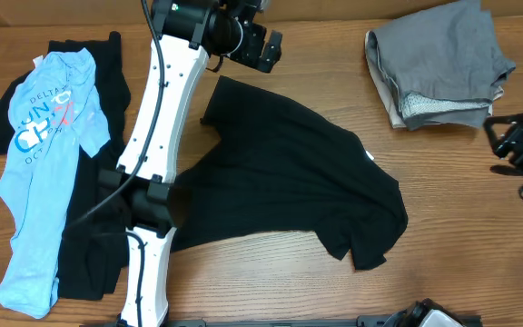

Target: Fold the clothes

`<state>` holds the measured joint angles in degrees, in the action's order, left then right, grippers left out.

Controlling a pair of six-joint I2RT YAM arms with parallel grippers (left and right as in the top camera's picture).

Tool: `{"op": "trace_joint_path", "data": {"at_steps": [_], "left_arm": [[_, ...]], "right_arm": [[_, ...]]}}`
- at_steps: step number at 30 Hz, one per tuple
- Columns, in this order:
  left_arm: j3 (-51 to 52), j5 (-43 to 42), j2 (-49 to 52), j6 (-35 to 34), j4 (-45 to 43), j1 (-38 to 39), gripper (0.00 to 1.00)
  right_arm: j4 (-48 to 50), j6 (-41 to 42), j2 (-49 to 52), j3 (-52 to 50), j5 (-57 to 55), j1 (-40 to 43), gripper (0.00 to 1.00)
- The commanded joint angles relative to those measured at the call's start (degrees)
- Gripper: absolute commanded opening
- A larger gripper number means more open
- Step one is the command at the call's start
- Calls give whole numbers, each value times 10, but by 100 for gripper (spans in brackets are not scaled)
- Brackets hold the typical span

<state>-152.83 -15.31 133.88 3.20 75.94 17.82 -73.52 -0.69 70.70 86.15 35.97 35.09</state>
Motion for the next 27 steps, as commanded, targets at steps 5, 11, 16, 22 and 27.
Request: {"op": "trace_joint_path", "data": {"at_steps": [5, 11, 16, 22, 27], "left_arm": [[-2, 46, 94, 26, 24, -26, 99], [-2, 90, 138, 25, 30, -41, 97], [-2, 92, 165, 26, 23, -48, 79], [6, 96, 189, 30, 21, -39, 15], [8, 100, 217, 4, 21, -31, 6]], "right_arm": [[-2, -28, 38, 13, -41, -95, 74], [10, -27, 59, 13, -51, -146, 75], [14, -25, 68, 13, -51, -159, 75], [16, -25, 70, 13, -50, -159, 66], [21, -23, 70, 13, -50, -159, 64]]}}
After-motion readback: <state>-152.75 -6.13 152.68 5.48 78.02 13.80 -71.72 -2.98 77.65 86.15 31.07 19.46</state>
